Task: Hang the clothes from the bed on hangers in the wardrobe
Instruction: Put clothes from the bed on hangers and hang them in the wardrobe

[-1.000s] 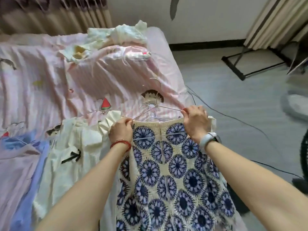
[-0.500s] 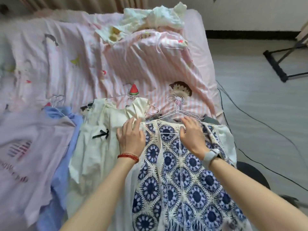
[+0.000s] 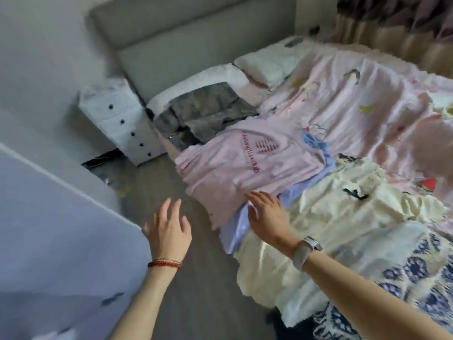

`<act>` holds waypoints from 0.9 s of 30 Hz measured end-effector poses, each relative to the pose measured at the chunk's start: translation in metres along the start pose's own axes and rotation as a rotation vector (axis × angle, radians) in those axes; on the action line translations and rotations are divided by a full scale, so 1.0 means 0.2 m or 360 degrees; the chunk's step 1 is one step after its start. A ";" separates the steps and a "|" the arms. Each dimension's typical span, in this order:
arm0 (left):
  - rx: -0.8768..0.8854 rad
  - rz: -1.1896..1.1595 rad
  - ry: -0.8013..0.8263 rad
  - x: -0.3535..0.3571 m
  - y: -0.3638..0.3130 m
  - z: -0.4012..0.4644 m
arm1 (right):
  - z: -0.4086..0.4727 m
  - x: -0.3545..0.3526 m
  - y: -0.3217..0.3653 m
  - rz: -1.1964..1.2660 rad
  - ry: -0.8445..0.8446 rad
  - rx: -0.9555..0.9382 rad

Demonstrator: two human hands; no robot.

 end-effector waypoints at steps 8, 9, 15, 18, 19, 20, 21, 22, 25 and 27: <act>-0.0787 0.0544 -0.0445 -0.90 1.36 -0.54 | -0.12 0.83 1.50 0.0294 0.0664 -0.0896; -0.0873 0.0605 -0.0475 -1.00 1.46 -0.63 | -0.17 0.90 1.66 0.0341 0.0755 -0.0994; -0.1267 0.0995 -0.0748 -1.55 1.81 -1.06 | -0.52 1.19 2.47 0.0621 0.1129 -0.1541; -0.1341 0.1265 -0.0901 -1.81 1.89 -1.22 | -0.69 1.25 2.86 0.0784 0.1284 -0.1751; -0.1383 0.1352 -0.0916 -1.89 1.92 -1.26 | -0.74 1.26 2.99 0.0834 0.1336 -0.1808; -0.1433 0.1437 -0.0911 -1.97 1.95 -1.30 | -0.79 1.26 3.12 0.0895 0.1391 -0.1865; -0.1513 0.1488 -0.0873 -2.03 2.00 -1.33 | -0.83 1.26 3.24 0.0963 0.1446 -0.1916; -0.1609 0.1526 -0.0816 -2.08 2.05 -1.36 | -0.88 1.26 3.35 0.1017 0.1497 -0.1956; -0.1919 0.1485 -0.0563 -2.18 2.21 -1.41 | -0.98 1.30 3.65 0.1114 0.1640 -0.1984; -0.2082 0.1346 -0.0476 -2.20 2.31 -1.43 | -1.02 1.35 3.82 0.1141 0.1707 -0.1930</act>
Point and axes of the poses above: each hand's wrist, its own z-axis towards the middle knuckle, its own x-axis out of the palm, y = z × x, the point moved 5 cm from there along z, towards the middle knuckle, and after that the axes turned 3 degrees about -y, right-handed, at the moved point
